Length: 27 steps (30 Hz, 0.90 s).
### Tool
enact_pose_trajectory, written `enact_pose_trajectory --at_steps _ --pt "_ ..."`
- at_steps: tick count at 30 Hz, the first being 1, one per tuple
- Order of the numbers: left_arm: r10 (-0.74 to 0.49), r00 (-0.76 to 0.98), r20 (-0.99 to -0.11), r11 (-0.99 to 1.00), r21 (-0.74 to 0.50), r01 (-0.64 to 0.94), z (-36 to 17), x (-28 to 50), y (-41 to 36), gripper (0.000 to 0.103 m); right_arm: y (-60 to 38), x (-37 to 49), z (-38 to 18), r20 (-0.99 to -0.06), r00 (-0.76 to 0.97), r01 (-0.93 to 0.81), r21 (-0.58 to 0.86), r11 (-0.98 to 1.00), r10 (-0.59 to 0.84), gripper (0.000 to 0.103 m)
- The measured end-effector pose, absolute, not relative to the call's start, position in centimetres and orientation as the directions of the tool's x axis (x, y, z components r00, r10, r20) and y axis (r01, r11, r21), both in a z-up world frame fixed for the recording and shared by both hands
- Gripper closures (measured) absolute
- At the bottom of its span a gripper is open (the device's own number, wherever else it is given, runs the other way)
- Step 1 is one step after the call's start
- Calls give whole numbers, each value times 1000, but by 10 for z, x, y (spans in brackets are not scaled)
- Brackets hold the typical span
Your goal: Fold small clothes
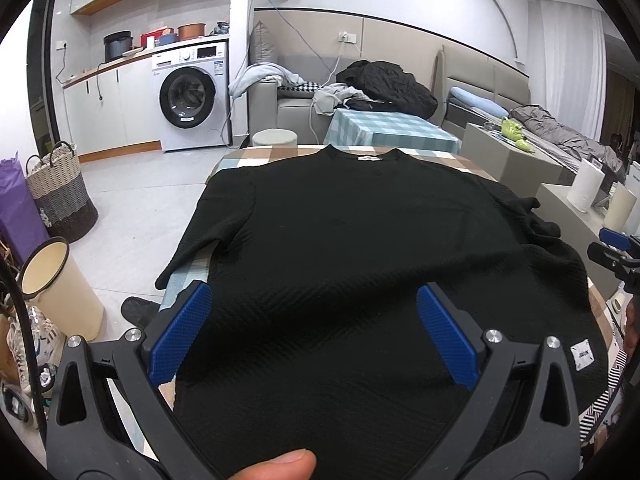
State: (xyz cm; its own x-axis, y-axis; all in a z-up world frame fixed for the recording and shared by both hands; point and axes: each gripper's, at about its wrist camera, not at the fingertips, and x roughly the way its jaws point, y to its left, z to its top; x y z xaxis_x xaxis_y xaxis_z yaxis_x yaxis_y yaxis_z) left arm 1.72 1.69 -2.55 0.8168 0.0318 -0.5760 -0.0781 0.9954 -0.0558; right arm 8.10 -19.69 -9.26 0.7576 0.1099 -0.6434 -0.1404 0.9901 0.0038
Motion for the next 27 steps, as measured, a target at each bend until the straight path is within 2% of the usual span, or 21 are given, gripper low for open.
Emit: enact_pose_trajectory --at_steps 5,8,15,20,25,27 --pt "44 803 -595 991 -78 -112 -31 34 30 1 -204 94 -96 -667 733 -129 51 990 129 0" --pt "61 800 -597 989 -74 -130 -31 43 37 1 -218 98 -94 -634 752 -123 130 984 178 0" --pt "64 789 -611 987 -76 -139 -31 68 49 1 -265 124 -99 -681 711 6 257 966 176 0" --pt "58 777 -627 987 -79 -138 -34 91 55 1 -287 139 -99 -699 707 95 239 966 103 0" --pt "59 770 -635 988 -72 -135 -37 107 60 1 -312 154 -108 -709 697 164 302 939 107 1" --pt "66 764 -642 988 -67 -142 -37 112 60 1 -325 166 -117 -733 671 206 332 921 114 4"
